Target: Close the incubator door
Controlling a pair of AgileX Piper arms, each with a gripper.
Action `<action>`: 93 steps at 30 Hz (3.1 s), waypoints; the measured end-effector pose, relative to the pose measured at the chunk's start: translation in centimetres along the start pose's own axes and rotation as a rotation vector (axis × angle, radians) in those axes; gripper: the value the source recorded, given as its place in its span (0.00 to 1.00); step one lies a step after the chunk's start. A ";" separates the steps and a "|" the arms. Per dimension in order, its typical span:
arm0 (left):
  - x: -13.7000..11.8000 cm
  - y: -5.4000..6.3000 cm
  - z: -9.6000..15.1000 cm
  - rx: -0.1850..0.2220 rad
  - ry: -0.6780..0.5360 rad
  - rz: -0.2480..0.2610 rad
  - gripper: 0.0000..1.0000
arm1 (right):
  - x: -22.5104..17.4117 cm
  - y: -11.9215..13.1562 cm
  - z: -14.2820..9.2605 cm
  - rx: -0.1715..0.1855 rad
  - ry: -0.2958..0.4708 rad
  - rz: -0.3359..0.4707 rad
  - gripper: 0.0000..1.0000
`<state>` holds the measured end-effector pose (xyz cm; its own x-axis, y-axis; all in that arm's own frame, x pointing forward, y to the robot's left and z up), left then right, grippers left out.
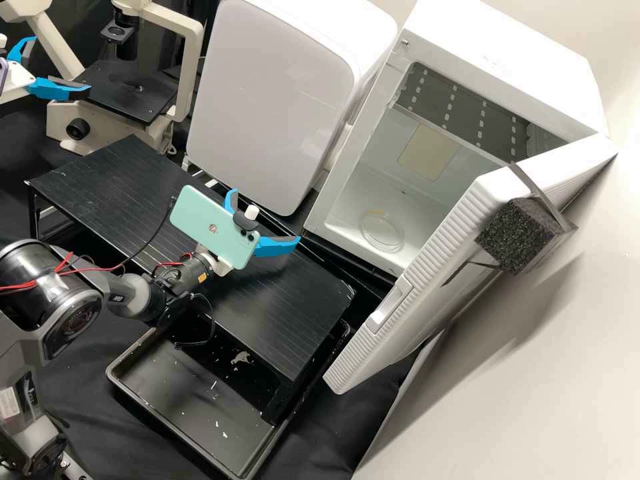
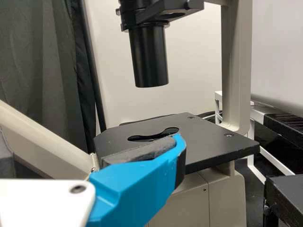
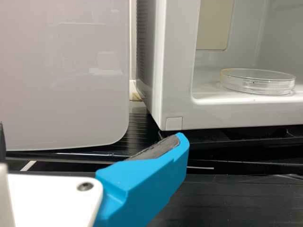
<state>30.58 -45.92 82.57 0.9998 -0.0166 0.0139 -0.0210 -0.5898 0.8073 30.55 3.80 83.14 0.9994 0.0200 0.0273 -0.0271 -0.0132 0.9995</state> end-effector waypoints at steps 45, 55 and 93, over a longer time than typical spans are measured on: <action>0.0 0.0 0.0 0.000 0.000 0.000 1.00 | -17.6 10.3 10.5 0.201 -0.279 0.536 1.00; 0.0 0.0 0.0 0.000 0.000 0.000 1.00 | -16.4 12.0 12.6 0.161 -0.337 0.579 1.00; 0.0 0.0 0.0 0.000 0.000 0.000 1.00 | -13.4 10.8 8.8 0.220 -0.134 0.412 1.00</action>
<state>30.58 -45.92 82.57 0.9998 -0.0166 0.0139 -0.0210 -0.5898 0.8073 17.02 -5.39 93.42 0.9008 -0.1597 0.4038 -0.4303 -0.2042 0.8793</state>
